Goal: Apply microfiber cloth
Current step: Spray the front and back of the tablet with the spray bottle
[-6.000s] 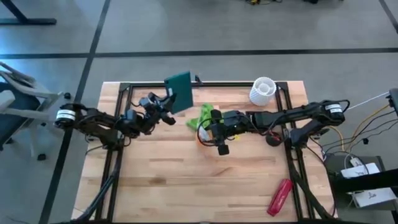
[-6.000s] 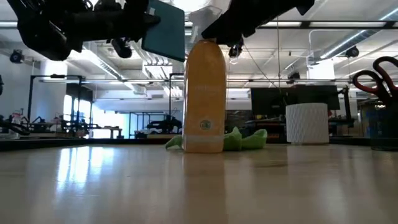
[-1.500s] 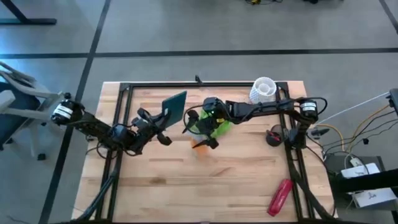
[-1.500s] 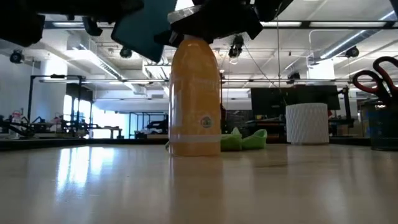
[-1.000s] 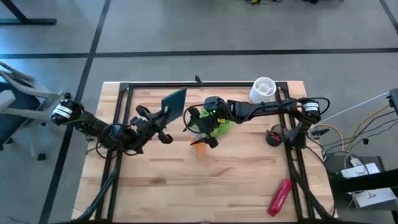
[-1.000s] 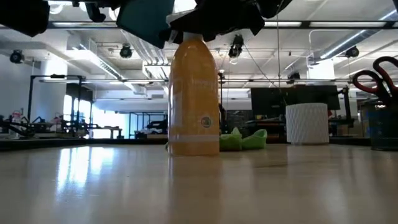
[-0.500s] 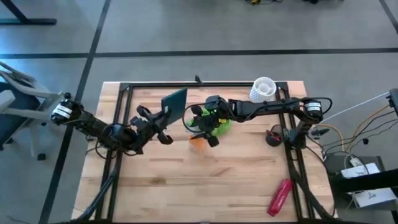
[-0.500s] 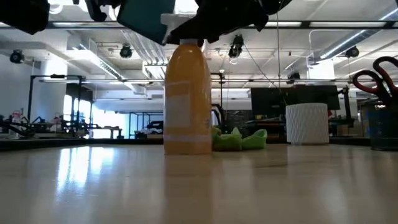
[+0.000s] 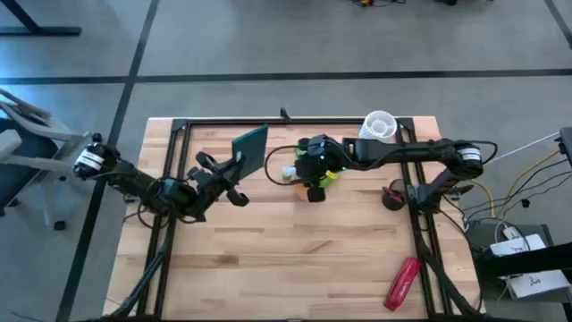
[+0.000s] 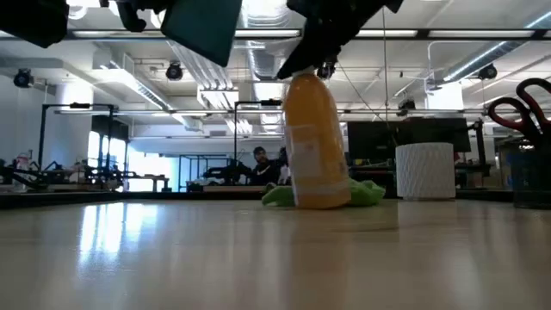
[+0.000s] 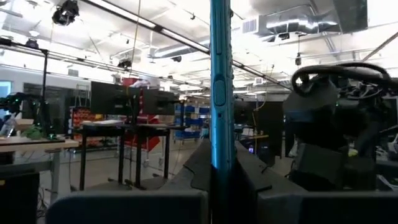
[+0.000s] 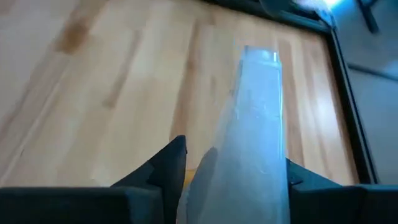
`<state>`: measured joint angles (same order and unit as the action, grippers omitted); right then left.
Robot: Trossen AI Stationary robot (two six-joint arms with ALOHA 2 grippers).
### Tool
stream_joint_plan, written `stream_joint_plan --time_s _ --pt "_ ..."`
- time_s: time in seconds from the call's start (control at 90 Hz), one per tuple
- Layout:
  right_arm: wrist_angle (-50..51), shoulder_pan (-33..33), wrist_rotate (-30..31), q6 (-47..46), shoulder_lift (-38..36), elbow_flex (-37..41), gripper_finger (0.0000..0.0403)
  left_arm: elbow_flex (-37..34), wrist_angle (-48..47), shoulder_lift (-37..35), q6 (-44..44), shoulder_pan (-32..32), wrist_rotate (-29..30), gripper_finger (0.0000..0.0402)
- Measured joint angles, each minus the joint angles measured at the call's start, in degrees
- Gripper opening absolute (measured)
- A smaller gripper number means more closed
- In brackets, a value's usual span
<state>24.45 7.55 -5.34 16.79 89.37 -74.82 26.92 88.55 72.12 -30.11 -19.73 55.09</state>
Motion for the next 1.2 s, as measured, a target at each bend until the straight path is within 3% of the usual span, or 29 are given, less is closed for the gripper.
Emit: stream_joint_plan --time_s 0.3,0.544,0.8,0.956,1.2 --pt "4.9 -1.1 4.0 -11.5 -9.7 3.2 0.0110 0.0 0.0 0.0 0.0 0.0 0.4 0.0008" --pt "5.2 -3.3 23.0 -25.2 -21.9 14.5 0.0113 0.0 -0.1 0.0 -0.4 0.0 1.4 0.0008" --pt "6.4 -5.9 34.6 -44.8 -33.8 25.0 0.0115 0.0 -4.8 0.0 3.2 0.0 2.1 0.0008" --pt "8.6 -6.2 39.1 -47.3 -36.6 27.6 0.0152 0.0 -10.4 0.0 6.9 0.0 4.1 0.0008" --pt "9.6 -6.2 38.5 -44.8 -35.2 28.2 0.0166 0.0 -11.6 -0.1 7.5 0.0 4.2 0.0008"
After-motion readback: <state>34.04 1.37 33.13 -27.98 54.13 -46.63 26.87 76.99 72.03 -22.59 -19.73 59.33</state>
